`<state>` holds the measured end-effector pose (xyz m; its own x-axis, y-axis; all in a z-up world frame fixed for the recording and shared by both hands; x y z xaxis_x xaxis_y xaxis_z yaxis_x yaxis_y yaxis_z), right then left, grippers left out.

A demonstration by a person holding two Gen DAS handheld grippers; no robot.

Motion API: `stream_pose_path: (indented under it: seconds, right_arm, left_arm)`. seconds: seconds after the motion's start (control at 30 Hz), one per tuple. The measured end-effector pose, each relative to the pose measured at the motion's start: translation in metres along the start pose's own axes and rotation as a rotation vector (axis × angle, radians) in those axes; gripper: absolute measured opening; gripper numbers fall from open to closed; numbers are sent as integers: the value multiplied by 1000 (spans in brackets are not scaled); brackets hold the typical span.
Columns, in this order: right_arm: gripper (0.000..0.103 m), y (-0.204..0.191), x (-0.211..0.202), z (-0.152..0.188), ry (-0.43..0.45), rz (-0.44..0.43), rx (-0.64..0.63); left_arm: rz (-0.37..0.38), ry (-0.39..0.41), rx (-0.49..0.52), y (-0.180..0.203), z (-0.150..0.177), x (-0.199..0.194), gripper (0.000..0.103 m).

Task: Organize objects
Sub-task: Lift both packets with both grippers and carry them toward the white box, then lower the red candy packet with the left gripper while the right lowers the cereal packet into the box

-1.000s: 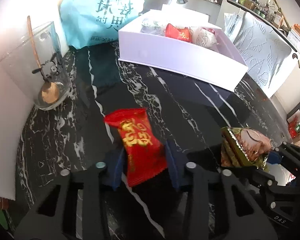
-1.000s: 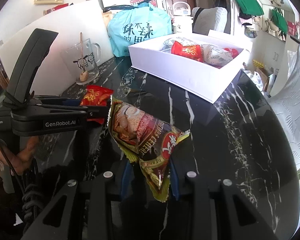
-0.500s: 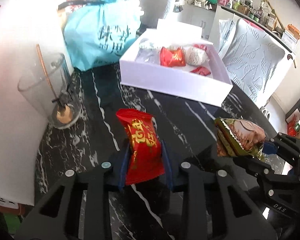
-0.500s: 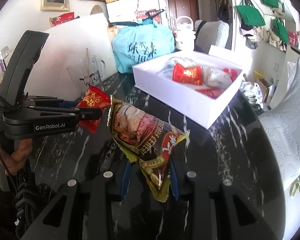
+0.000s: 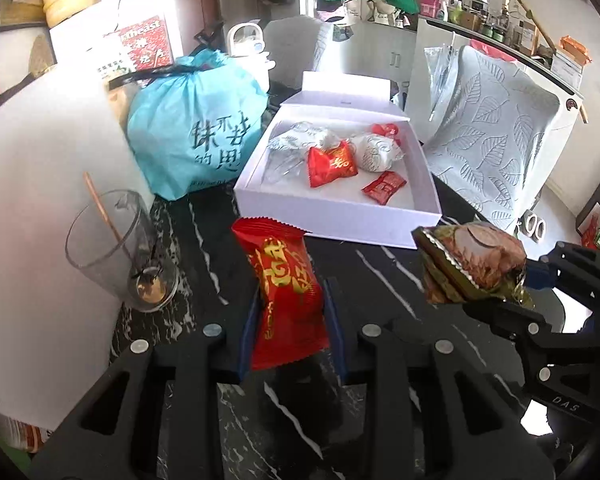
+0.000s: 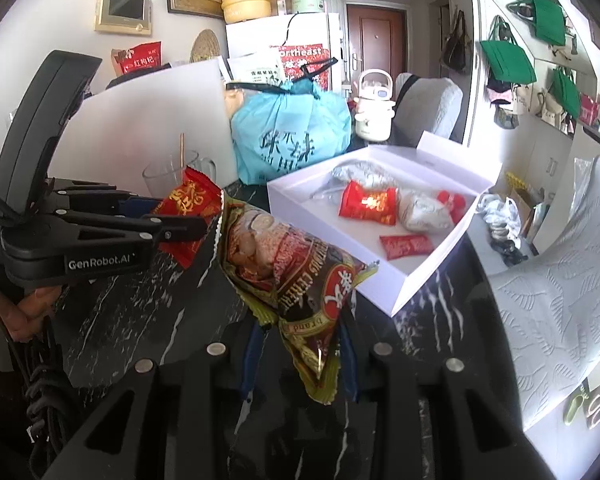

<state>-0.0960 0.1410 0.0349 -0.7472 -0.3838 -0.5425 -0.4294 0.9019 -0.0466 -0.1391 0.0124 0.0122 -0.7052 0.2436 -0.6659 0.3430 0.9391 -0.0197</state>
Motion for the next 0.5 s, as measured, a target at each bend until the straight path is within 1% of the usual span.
stream_pose_path:
  seconds: [0.17, 0.5]
  right_arm:
    - [34, 8, -3, -10, 11, 12, -6]
    - [34, 29, 3, -16, 3, 40, 3]
  left_arm:
    - [13, 5, 20, 9, -10, 3, 29]
    - [43, -9, 43, 26, -24, 27, 29]
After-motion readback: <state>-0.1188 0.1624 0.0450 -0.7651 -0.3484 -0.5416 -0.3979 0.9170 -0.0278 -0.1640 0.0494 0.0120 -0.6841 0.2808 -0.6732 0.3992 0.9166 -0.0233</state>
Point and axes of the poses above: each gripper's, at about its wrist camera, not at the fingertips, and x roughly the way its jaws point, y to its right, z to its underside, the point moved 5 cm from there along x, roughly the way its jaws point, and after that the axes turned 8 degrees about y, right-handed, at the moved point
